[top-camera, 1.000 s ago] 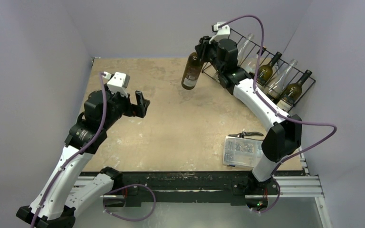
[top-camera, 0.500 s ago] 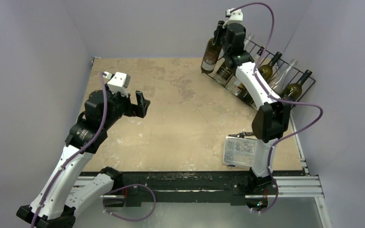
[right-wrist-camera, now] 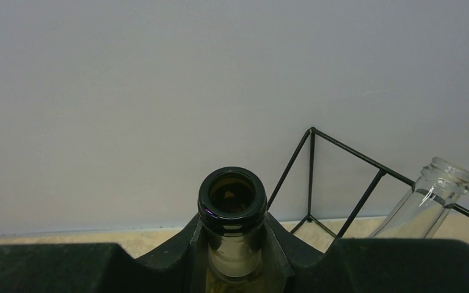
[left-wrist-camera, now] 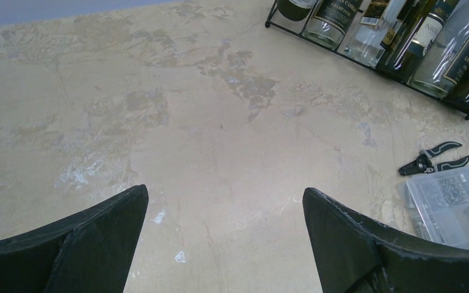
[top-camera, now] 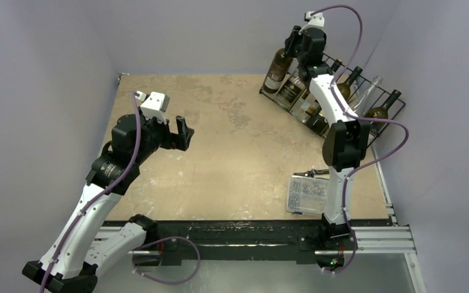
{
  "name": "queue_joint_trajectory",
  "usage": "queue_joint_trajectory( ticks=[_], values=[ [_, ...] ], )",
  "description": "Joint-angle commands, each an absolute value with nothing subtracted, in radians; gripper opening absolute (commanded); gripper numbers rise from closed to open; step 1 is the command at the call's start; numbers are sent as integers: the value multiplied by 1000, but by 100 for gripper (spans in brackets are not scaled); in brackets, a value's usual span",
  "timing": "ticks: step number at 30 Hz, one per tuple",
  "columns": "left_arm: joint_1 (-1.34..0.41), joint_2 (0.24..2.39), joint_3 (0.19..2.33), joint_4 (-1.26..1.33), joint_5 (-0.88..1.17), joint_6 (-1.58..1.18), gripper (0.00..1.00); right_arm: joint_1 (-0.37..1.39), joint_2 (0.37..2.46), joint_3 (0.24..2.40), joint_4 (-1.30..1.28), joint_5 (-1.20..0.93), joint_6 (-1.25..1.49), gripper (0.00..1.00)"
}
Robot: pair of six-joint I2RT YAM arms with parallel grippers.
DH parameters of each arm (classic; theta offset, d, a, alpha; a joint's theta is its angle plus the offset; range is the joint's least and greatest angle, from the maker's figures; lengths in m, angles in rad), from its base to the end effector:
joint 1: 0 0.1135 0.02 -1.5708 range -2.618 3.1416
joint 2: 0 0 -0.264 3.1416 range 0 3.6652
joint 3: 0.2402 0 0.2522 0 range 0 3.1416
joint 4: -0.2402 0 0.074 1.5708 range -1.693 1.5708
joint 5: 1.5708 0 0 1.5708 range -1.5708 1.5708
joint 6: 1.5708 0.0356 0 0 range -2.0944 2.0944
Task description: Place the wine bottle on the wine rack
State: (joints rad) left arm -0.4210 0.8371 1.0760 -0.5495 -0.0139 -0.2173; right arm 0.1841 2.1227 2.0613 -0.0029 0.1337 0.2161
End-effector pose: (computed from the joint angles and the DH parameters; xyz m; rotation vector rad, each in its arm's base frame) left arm 0.1566 -0.0696 0.3923 0.1839 1.8945 -0.4230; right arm 0.5078 0.0897 0.3761 0.1288 1.6331 0.1974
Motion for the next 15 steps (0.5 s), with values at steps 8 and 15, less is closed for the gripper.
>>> queue_joint_trajectory(
  ticks=[8, 15],
  values=[
    [-414, 851, 1120, -539, -5, -217, 98, 108, 2216, 2264, 30, 4, 377, 0],
    [-415, 859, 1120, -539, 19, -221, 98, 74, 2270, 2280, 2, 2, 427, 4]
  ],
)
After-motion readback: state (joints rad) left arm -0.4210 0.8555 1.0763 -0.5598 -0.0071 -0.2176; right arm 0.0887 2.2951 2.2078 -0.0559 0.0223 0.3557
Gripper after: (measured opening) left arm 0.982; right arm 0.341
